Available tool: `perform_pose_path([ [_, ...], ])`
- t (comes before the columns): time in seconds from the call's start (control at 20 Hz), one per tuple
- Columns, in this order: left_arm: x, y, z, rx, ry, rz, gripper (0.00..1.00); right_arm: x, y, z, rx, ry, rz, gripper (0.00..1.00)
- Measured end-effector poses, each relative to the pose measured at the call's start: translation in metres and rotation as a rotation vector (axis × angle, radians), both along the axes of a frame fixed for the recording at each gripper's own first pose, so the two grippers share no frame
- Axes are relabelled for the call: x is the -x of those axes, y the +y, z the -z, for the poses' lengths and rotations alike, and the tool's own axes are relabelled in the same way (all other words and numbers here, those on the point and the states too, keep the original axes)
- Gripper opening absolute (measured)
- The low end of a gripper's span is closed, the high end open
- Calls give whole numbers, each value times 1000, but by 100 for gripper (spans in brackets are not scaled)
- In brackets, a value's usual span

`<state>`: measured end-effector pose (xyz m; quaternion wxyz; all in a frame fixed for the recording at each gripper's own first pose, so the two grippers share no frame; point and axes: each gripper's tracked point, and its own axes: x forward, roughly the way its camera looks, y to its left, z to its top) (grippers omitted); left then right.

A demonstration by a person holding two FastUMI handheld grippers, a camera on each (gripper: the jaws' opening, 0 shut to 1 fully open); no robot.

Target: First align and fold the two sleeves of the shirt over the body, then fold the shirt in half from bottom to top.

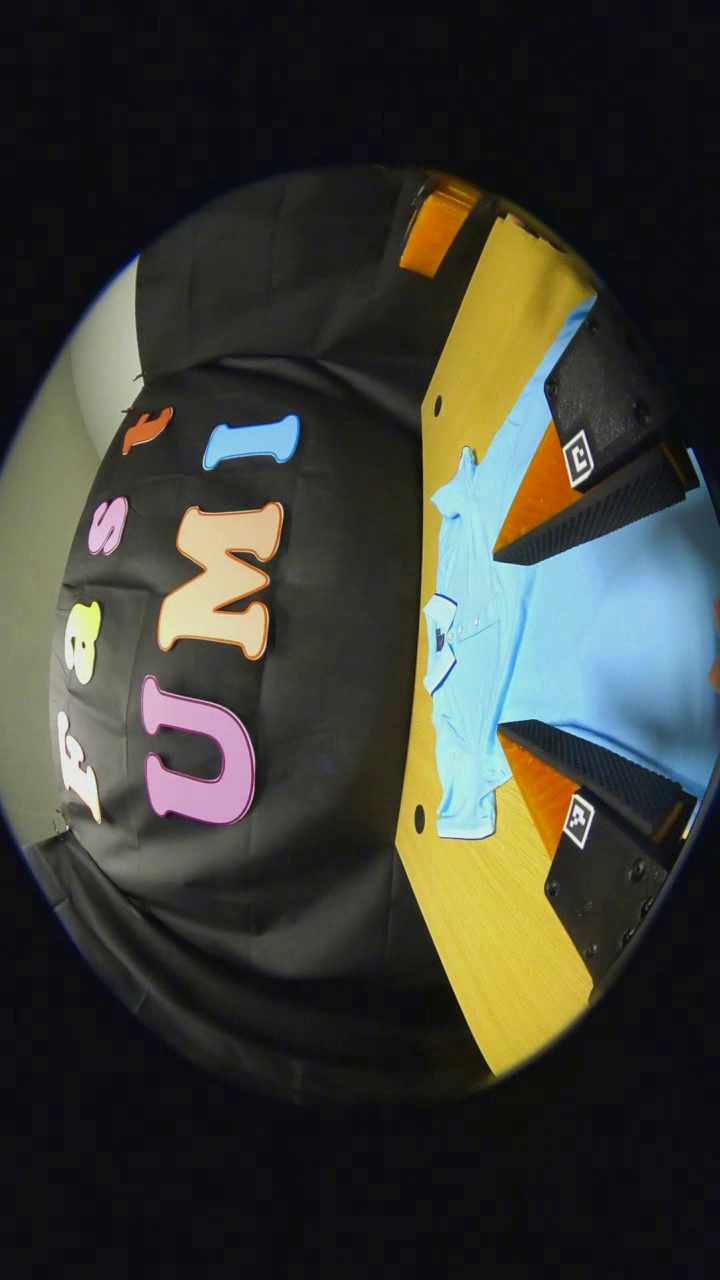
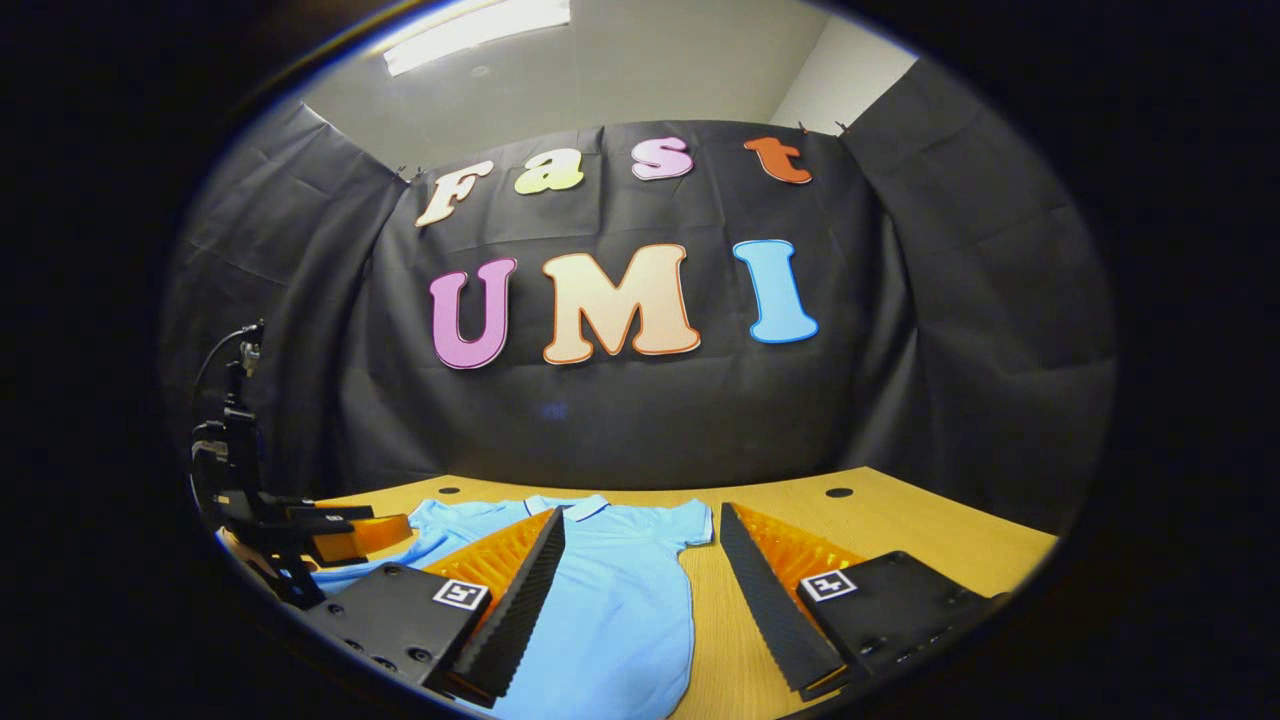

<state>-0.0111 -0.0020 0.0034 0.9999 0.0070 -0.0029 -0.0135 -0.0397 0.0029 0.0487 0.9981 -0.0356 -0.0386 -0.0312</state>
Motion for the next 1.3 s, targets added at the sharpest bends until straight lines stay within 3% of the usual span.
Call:
perform_pose_path([
  [0.25, 5, -7, -7, -12, -14, 19, 95, -15, 26, -31, 102, -11, -4, 97],
  [0.55, 5, -4, -7, -11, -5, 21, 95, -85, 59, -17, 108, 100, -86, 99],
  [1.05, 2, 12, -3, 4, 10, 3, 95, -213, -30, 68, 166, 415, 73, 99],
  [1.3, -3, 15, 3, 24, 30, 7, 95, -265, -63, 91, 89, 510, 138, 100],
])
